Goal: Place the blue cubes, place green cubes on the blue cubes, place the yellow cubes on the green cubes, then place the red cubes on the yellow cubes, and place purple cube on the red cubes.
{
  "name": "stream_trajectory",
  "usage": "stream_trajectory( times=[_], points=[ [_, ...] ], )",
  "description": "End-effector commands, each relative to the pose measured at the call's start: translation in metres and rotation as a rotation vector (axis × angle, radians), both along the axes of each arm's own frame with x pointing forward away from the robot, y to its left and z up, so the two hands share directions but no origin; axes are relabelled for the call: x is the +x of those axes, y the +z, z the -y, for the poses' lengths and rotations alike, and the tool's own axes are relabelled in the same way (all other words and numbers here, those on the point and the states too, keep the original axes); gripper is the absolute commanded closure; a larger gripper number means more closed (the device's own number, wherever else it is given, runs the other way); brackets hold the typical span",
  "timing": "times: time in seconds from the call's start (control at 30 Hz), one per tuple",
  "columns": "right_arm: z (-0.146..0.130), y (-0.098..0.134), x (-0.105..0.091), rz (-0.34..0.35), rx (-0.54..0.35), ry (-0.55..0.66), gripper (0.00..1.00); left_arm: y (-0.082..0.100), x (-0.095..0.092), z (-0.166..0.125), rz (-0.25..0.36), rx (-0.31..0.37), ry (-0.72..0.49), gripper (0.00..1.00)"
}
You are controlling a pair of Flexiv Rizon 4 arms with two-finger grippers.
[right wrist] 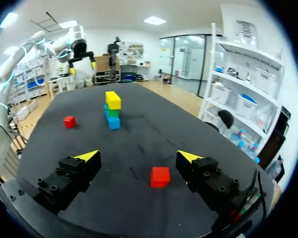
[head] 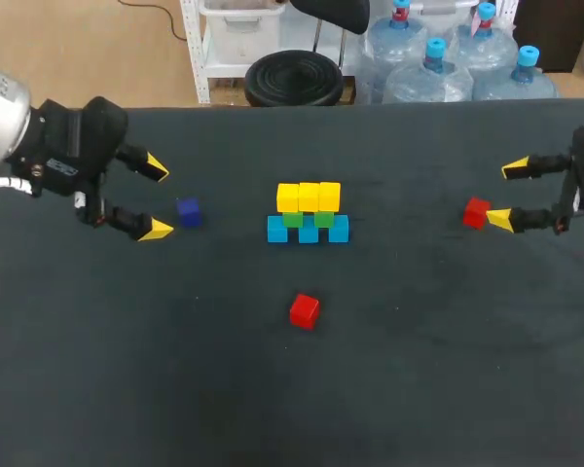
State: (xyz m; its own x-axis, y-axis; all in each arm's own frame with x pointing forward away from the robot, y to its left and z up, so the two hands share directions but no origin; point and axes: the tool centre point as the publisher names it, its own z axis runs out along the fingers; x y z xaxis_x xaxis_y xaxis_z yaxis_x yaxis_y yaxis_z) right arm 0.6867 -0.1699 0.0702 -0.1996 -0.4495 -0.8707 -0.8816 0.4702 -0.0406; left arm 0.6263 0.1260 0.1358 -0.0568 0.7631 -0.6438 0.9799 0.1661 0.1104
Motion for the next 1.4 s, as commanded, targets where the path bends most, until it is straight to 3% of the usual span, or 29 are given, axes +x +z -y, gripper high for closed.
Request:
stream_trajectory(
  times=[0.03,0.37,0.77,0.97,1.07,1.4],
  points=[
    [0.002,-0.018,0.01,0.012,0.031,-0.014,0.0,0.0,-0.001,-0.001,0.004,-0.004,-0.002,0.0],
    [0.001,-0.043,0.027,-0.016,0.045,0.037,0.0,0.0,-0.001,-0.001,0.004,-0.004,-0.002,0.0],
    [0.004,-0.06,0.037,-0.019,0.013,-0.021,0.0,0.0,-0.001,-0.001,0.004,-0.004,-0.002,0.0],
    [0.002,-0.065,0.037,-0.024,0.014,-0.036,0.1,0.0,-0.001,-0.001,0.004,-0.004,-0.002,0.0],
    [0.001,-0.067,0.037,-0.026,0.015,-0.038,0.33,0.0,-0.001,-0.001,0.004,-0.004,-0.002,0.0],
    [0.002,-0.075,0.04,-0.036,0.017,-0.039,0.32,0.0,-0.001,-0.001,0.004,-0.004,-0.002,0.0]
  ],
)
